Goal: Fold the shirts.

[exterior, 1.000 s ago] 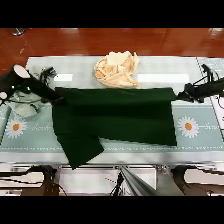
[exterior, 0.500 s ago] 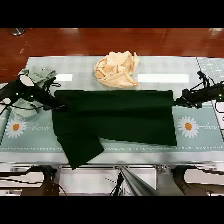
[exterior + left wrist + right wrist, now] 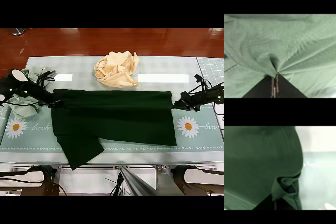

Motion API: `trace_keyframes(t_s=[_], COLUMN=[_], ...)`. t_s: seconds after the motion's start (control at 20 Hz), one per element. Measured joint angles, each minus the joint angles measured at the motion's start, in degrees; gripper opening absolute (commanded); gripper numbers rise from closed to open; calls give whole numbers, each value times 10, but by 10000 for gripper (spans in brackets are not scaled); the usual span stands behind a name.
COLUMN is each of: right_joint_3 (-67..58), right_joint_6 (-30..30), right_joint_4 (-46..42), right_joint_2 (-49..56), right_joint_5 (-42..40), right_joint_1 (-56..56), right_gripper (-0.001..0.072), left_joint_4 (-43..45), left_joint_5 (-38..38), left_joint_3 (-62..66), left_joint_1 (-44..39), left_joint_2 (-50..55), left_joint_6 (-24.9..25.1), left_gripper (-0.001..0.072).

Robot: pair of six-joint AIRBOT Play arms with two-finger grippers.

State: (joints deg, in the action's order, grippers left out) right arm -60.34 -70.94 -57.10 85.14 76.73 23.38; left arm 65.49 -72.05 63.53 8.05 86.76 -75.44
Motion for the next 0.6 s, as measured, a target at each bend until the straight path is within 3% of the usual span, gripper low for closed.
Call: trace_keyframes(t_s=[0.05, 0.1, 0.15, 0.4, 0.6], right_joint_3=[6, 12, 18, 29, 44], right_joint_6=[0, 0, 0, -6, -10], right_joint_4=[0, 0, -2, -3, -33], right_joint_2=[0, 0, 0, -11, -88], right_joint_5=[-1, -2, -5, 8, 10], right_joint_1=[0, 0, 0, 9, 55], right_gripper=[131, 423, 649, 630, 630], left_joint_4=[3, 7, 12, 42, 66], left_joint_5=[-1, -2, -1, -40, -51], left_joint_3=[1, 1, 2, 6, -61], left_joint_1=[1, 1, 1, 10, 61], left_joint_2=[0, 0, 0, -12, -96], left_joint_6=[0, 0, 0, -17, -24], left_gripper=[61, 322, 708, 702, 703])
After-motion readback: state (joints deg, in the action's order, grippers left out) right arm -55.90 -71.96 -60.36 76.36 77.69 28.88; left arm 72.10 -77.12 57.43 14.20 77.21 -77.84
